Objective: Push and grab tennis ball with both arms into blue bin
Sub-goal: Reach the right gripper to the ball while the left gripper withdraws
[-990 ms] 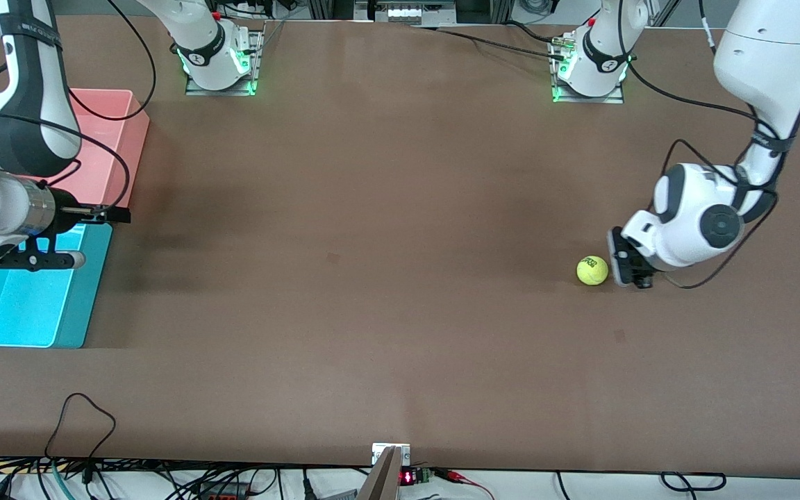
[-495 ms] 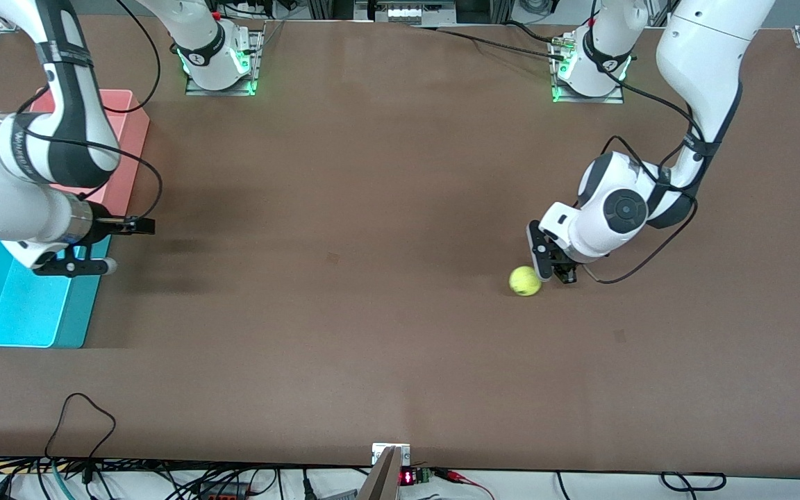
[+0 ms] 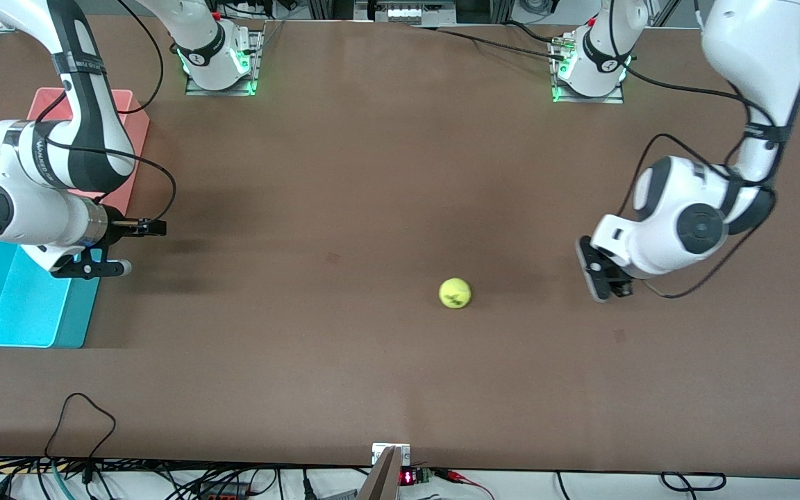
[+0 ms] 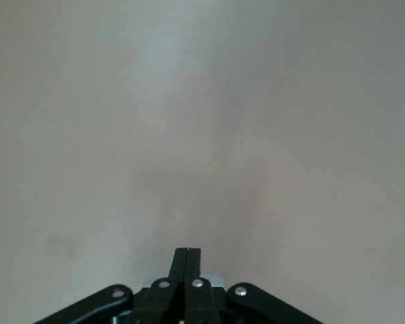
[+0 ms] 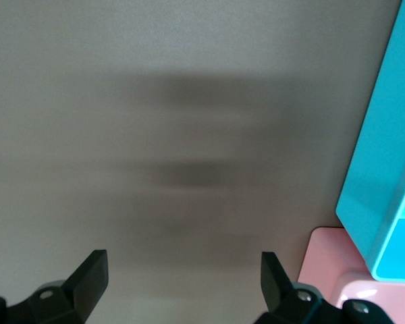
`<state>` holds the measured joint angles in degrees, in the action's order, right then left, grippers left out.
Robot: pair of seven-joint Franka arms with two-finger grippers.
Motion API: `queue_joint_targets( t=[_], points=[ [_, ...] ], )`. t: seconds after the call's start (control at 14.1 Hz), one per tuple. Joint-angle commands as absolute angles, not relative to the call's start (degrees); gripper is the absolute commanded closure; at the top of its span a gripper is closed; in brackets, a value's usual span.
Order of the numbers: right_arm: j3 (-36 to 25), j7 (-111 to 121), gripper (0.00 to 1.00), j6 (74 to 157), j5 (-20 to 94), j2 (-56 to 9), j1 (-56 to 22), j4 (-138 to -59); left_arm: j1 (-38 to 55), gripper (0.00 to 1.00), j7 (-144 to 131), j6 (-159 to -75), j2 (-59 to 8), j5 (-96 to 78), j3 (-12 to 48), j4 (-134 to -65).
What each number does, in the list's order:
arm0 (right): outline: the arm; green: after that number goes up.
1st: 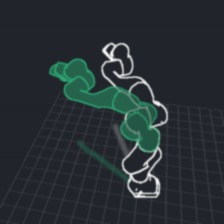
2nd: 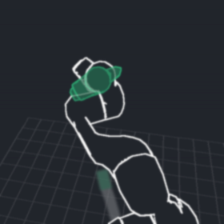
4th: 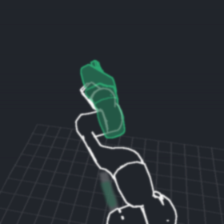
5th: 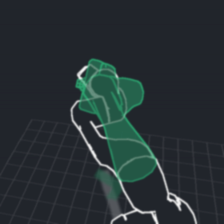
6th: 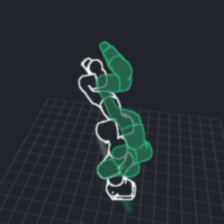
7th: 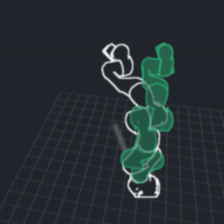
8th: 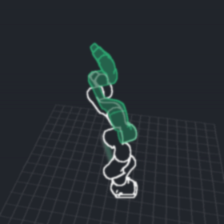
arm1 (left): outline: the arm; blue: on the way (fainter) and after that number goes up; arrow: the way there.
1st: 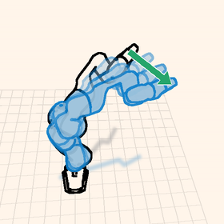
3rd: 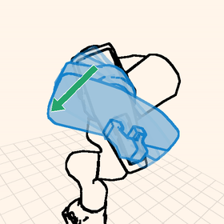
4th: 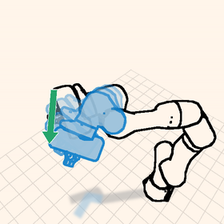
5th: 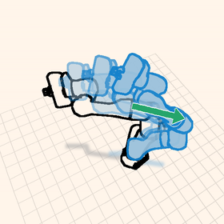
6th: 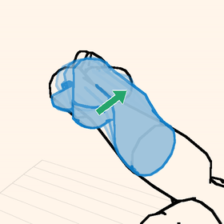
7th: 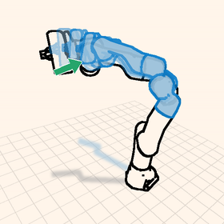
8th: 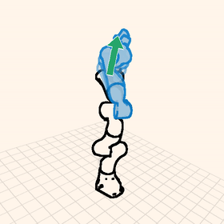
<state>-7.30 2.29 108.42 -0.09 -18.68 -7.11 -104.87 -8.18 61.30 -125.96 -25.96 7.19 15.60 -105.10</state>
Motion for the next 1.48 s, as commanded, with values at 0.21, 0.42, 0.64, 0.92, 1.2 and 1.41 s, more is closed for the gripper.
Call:
queue_joint_targets(
  t=[0.21,0.42,0.64,0.92,1.2,1.41],
  points=[
    [-7.3,1.9,0.00,111.2,1.4,-20.4,-7.4,-105.3,-9.5,1.00,57.4,-125.0,-26.5,8.0,15.4,-97.8],
    [-7.3,1.8,0.00,113.6,1.8,-21.5,-8.5,-105.3,-9.0,1.00,55.2,-124.6,-26.8,8.0,15.4,-94.1],
    [-7.3,1.8,0.00,115.9,5.4,-22.9,-9.1,-104.8,-9.3,1.00,52.1,-123.0,-26.3,7.7,15.8,-92.5],
    [-7.3,1.5,0.00,121.4,5.5,-24.1,-12.9,-104.6,-8.9,1.00,41.4,-112.7,-26.0,7.7,16.1,-85.4],
    [-7.3,1.9,0.00,122.2,5.4,-27.6,-16.8,-99.1,-8.9,0.75,27.9,-107.6,-24.5,7.7,17.1,-82.9],
    [-7.3,1.9,0.00,122.3,5.6,-31.4,-19.2,-94.2,-9.2,0.00,18.8,-104.7,-23.1,7.7,18.5,-82.6]
  ],
)
